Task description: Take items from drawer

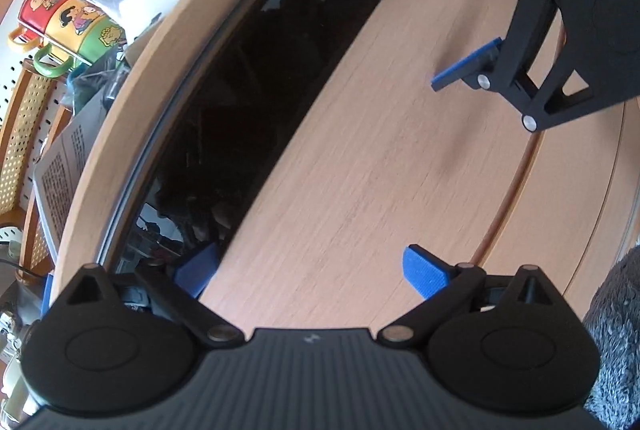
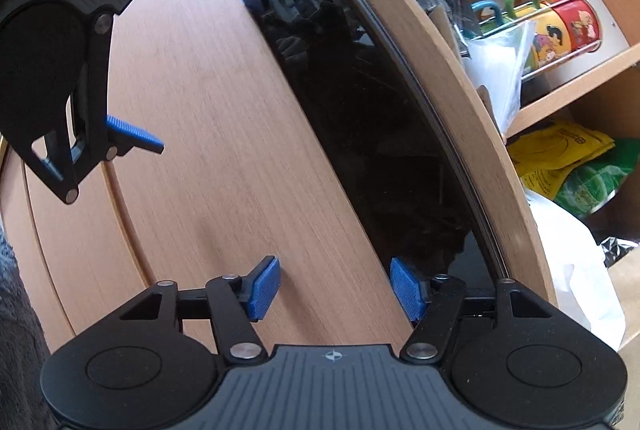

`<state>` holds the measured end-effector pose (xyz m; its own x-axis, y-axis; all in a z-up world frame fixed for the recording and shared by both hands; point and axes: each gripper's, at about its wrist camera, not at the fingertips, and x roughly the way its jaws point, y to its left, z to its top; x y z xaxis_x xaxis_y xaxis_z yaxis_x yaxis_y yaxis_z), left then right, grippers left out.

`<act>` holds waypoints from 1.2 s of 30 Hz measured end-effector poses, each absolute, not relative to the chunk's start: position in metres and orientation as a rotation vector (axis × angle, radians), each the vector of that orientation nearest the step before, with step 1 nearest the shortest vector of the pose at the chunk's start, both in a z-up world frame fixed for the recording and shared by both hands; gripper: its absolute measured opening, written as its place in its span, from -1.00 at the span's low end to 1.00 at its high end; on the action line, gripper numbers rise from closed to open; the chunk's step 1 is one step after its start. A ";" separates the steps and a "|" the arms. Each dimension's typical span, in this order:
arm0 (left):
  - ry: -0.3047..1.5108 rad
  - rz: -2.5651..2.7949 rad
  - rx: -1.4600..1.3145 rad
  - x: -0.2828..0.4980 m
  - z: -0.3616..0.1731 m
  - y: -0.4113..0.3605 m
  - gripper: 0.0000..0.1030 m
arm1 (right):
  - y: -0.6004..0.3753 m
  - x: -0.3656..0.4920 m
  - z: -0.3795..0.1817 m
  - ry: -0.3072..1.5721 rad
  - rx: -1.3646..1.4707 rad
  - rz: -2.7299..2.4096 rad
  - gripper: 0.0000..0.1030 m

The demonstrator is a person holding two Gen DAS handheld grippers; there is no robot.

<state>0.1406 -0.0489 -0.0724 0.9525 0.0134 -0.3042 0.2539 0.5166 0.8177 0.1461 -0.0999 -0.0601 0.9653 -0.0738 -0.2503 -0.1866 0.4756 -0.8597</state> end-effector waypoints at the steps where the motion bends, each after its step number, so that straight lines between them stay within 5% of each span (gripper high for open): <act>1: 0.288 -0.150 1.020 0.139 -0.073 -0.047 0.94 | -0.099 0.146 -0.058 0.277 -1.070 0.068 0.17; 18: 0.313 -0.294 0.850 0.062 -0.058 -0.016 1.00 | -0.097 0.093 -0.031 0.339 -0.970 0.140 0.18; 20: 0.351 -0.374 0.742 0.060 -0.017 -0.016 1.00 | -0.105 0.082 -0.011 0.370 -0.885 0.196 0.52; 23: 0.272 -0.362 0.641 0.037 0.018 0.002 1.00 | -0.118 0.055 0.019 0.296 -0.803 0.202 0.73; 27: 0.252 -0.366 0.506 0.048 0.079 0.015 1.00 | -0.130 0.042 0.055 0.240 -0.717 0.224 0.74; 31: 0.280 -0.300 0.452 0.083 0.081 0.013 1.00 | -0.142 0.058 0.057 0.280 -0.652 0.215 0.68; 36: 0.318 -0.354 0.398 0.103 0.078 0.017 1.00 | -0.157 0.077 0.055 0.373 -0.478 0.334 0.26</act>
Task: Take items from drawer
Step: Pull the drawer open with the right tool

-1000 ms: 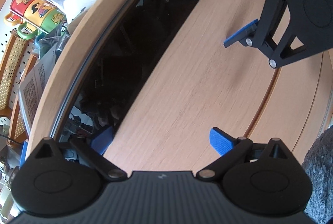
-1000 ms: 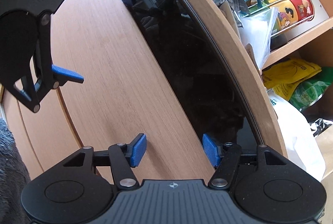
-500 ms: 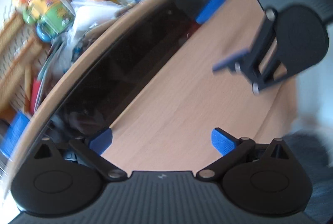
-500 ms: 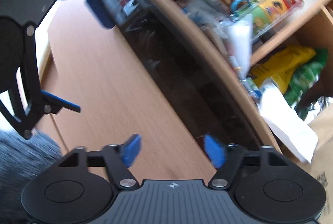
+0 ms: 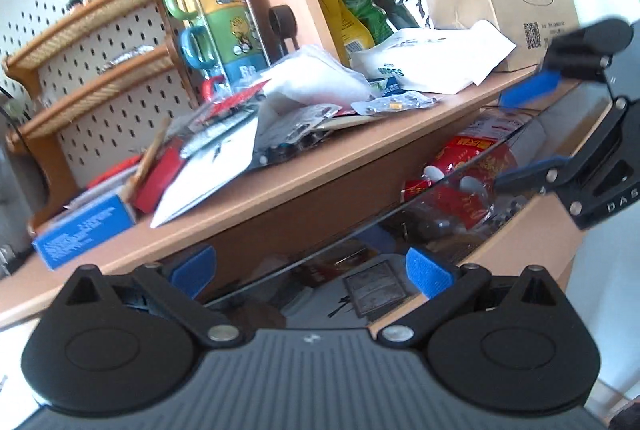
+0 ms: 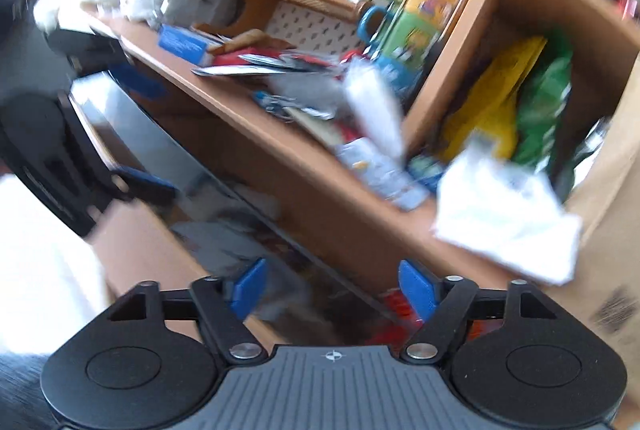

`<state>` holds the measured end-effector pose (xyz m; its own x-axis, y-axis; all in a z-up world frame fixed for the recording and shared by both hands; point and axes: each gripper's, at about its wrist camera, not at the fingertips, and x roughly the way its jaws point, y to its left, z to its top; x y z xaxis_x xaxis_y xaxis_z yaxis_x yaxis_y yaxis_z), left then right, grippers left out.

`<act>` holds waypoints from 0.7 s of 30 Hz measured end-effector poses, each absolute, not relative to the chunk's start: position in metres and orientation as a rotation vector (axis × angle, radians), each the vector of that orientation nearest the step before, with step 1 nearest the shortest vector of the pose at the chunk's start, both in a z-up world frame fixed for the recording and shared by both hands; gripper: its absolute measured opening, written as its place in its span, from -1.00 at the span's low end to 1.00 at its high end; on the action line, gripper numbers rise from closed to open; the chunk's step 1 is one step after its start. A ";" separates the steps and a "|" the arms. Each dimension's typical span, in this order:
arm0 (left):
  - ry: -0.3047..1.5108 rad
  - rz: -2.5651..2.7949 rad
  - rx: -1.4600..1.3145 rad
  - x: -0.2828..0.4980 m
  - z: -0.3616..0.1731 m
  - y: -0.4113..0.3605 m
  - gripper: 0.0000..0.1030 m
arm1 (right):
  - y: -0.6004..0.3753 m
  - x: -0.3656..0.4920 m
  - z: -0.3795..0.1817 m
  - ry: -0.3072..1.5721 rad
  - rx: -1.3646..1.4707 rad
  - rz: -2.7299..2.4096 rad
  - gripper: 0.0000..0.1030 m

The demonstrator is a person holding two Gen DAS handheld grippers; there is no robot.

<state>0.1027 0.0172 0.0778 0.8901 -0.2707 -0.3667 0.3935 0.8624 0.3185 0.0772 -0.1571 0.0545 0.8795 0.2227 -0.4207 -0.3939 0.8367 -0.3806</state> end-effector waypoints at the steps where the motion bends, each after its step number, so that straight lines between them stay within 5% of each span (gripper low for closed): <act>1: 0.325 -0.367 0.392 0.105 0.079 0.016 0.99 | -0.158 0.079 0.054 0.378 -0.463 0.350 0.30; 21: 0.322 -0.390 0.456 0.048 0.056 -0.002 0.97 | -0.158 0.040 0.052 0.369 -0.453 0.400 0.23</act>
